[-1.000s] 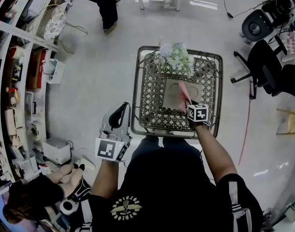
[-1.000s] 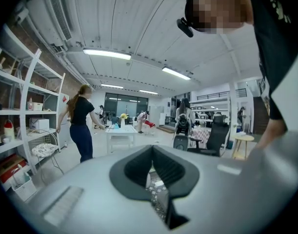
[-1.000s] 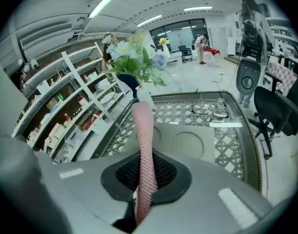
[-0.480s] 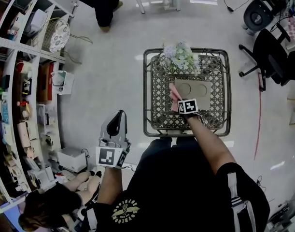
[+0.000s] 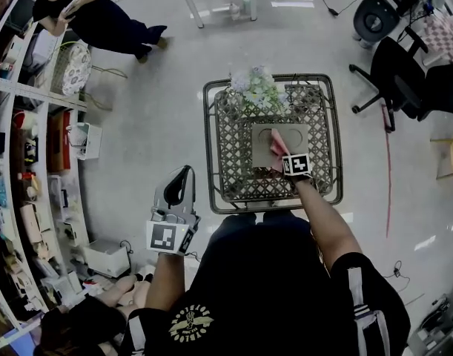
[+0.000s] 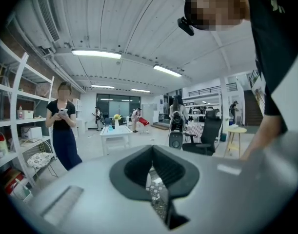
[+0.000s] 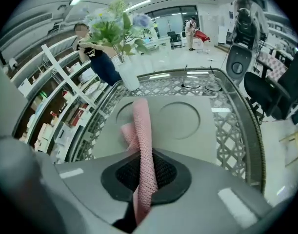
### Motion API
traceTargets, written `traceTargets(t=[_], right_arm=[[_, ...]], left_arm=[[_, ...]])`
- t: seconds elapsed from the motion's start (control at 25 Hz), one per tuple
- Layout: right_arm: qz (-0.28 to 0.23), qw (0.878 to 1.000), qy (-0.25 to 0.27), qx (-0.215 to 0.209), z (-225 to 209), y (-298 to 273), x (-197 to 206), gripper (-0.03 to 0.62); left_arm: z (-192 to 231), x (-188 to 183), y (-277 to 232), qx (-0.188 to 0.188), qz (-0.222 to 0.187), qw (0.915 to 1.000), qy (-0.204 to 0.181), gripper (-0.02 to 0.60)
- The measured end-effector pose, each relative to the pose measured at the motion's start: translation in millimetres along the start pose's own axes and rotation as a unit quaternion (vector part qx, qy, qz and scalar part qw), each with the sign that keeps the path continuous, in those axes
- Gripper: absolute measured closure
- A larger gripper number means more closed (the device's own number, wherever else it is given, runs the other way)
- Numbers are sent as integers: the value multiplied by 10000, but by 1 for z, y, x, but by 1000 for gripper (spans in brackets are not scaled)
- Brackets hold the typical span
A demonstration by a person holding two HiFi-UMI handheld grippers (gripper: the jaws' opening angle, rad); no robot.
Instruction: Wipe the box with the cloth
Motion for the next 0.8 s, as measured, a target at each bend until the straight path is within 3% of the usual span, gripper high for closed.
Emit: traceTargets(t=[0.24,0.4,0.52,0.72,0.8], right_arm=[[-2,9994,-176,286,-47,25,16,577],[95,9987,48,502,-69,36,25,579],[140,9974,221,675,-82,42,26,577],[121,9979,30,632,-98,55,36,577],[-116,9986,132,495,-95,66,31,579]], left_arm=[[-22,-9,-12,166,-62,9998,-61,581],[-32,-16,-14,208,-227,9995,-20,581],[-37,-14,-15,168,-83,9998,-62,581],[-51,-15,-16,202,29,9998,-53,581],[-54,-19,-16,280,-153,9995,-42,581]])
Point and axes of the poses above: the fingertips, and each gripper's own axes: y backward along the fingers, z to its left, x out of its underside, the point moved 2 cm from there along y, backward along the fingers, and after that the axes turned 4 degrees about -x, right-handed, at the moved point
